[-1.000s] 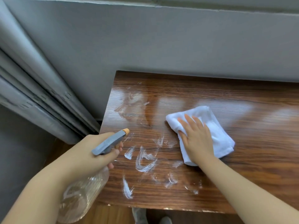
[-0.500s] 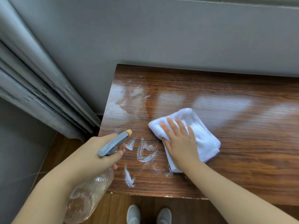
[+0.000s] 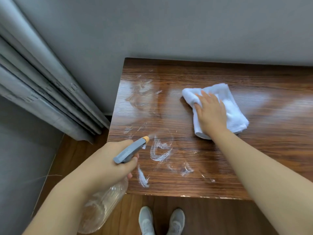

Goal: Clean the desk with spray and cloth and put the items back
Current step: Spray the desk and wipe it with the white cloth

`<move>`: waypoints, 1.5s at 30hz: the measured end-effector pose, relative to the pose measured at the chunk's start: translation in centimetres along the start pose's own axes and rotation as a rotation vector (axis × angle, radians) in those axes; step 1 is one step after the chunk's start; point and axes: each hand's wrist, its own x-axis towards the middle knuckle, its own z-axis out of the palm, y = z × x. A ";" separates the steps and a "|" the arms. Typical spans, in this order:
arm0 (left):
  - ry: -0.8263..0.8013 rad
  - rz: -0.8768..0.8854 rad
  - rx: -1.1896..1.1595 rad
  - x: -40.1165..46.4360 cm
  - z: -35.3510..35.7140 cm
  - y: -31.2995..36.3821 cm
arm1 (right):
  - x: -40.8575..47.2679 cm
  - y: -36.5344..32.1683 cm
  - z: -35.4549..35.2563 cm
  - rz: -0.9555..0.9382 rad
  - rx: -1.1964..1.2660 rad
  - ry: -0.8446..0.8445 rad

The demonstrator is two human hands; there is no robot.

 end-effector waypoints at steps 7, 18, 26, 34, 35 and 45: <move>-0.011 0.007 -0.008 -0.7 0.4 0.7 | -8.0 2.5 0.1 -0.110 -0.030 -0.027; -0.006 0.031 -0.033 -1.1 -0.4 0.9 | -12.6 -4.6 1.8 -0.260 -0.095 -0.108; 0.006 0.025 -0.074 -1.1 -0.7 -0.4 | -2.5 -6.6 1.9 -0.110 -0.101 -0.106; -0.014 0.048 -0.057 -1.9 -0.8 -1.0 | -2.7 -3.7 0.7 -0.032 -0.064 -0.059; -0.014 0.050 -0.048 -2.0 -0.7 -1.2 | -3.3 -2.9 0.5 -0.020 -0.060 -0.057; -0.019 0.075 -0.066 -3.4 0.2 -1.8 | -15.8 -0.3 0.8 -0.071 -0.083 -0.016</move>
